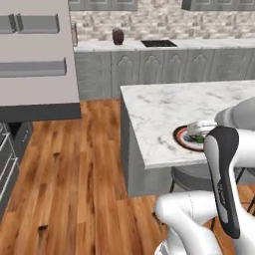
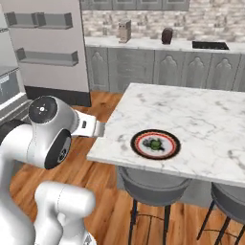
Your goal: Take the cheese, chicken drumstick, and avocado from the fridge and place them on the plate on the dining counter to create an appetizer plate.
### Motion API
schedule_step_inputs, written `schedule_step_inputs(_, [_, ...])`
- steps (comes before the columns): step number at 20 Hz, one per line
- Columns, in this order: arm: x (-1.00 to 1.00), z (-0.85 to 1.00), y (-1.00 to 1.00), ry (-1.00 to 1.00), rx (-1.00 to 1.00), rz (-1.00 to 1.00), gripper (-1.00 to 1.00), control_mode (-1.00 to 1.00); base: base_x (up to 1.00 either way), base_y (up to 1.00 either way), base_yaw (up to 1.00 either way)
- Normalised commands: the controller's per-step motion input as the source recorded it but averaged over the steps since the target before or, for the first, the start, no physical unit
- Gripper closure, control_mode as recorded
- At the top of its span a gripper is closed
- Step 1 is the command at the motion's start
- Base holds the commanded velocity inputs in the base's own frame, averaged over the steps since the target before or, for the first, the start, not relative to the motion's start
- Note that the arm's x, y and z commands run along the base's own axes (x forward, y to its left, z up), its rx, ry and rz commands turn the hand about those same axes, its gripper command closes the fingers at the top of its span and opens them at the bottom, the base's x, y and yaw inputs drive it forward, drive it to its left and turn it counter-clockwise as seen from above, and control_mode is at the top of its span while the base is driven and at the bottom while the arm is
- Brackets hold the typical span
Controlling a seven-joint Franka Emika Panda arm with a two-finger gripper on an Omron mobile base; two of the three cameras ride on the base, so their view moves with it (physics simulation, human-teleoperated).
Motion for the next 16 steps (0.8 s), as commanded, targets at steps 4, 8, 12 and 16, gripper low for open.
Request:
schedule_step_inputs(4, [0.0,0.0,0.0,0.0,0.0,0.0,-1.0,1.0,0.0,1.0,0.38])
schedule_step_inputs(8, [0.0,0.0,0.0,0.0,0.0,0.0,-1.0,1.0,0.1,0.95,0.56])
schedule_step_inputs(12, [0.0,0.0,0.0,0.0,0.0,0.0,-1.0,1.0,0.38,0.76,0.61])
schedule_step_inputs(16, [0.0,0.0,0.0,0.0,0.0,0.0,-1.0,1.0,0.75,0.53,0.59])
